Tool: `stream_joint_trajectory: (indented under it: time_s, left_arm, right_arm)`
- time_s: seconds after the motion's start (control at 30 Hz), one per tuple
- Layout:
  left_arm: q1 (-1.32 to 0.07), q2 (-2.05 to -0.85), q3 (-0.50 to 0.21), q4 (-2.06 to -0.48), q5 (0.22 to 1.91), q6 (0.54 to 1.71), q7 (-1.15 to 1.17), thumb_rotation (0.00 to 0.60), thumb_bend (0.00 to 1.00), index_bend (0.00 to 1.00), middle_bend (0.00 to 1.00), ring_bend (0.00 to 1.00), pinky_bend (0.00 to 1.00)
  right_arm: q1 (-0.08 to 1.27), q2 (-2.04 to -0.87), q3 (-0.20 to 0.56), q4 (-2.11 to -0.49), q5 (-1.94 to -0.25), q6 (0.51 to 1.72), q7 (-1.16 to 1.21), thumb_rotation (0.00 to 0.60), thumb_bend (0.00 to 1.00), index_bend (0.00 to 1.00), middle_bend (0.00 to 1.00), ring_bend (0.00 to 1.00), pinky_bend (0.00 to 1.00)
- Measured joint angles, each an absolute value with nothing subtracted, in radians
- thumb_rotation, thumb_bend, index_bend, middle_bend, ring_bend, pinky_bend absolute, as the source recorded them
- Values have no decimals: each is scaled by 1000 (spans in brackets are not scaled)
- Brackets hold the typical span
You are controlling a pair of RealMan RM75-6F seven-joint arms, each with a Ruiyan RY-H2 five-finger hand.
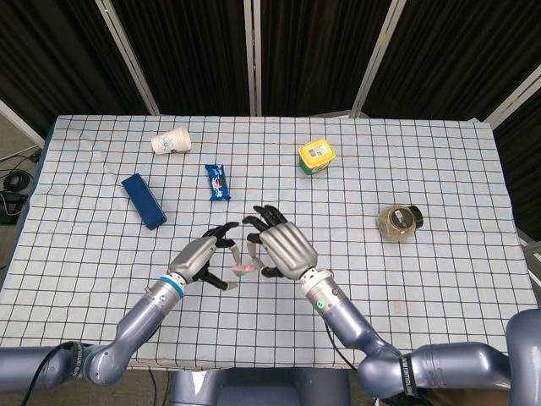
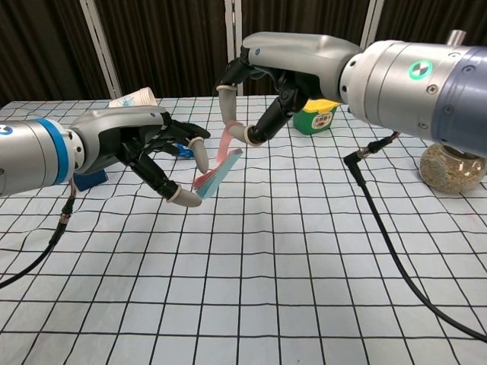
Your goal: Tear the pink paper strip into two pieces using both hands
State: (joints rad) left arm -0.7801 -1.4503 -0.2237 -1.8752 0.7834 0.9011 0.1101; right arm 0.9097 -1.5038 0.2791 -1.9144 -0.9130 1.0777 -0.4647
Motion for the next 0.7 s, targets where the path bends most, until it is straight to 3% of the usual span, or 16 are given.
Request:
stream_joint_trajectory:
  time_s: [0.23, 0.7]
  left_arm:
    - [-784, -1466, -220, -1875, 778, 922, 115, 600, 294, 526, 0, 0, 0]
    - [-788, -1485, -213, -1867, 766, 937, 118, 600, 321, 535, 0, 0, 0]
  right_arm:
    - [909, -1504, 271, -1918, -920, 1074, -452, 600, 483, 740, 180, 0, 0]
    - [914, -1501, 266, -1919, -921, 1075, -447, 600, 483, 743, 180, 0, 0]
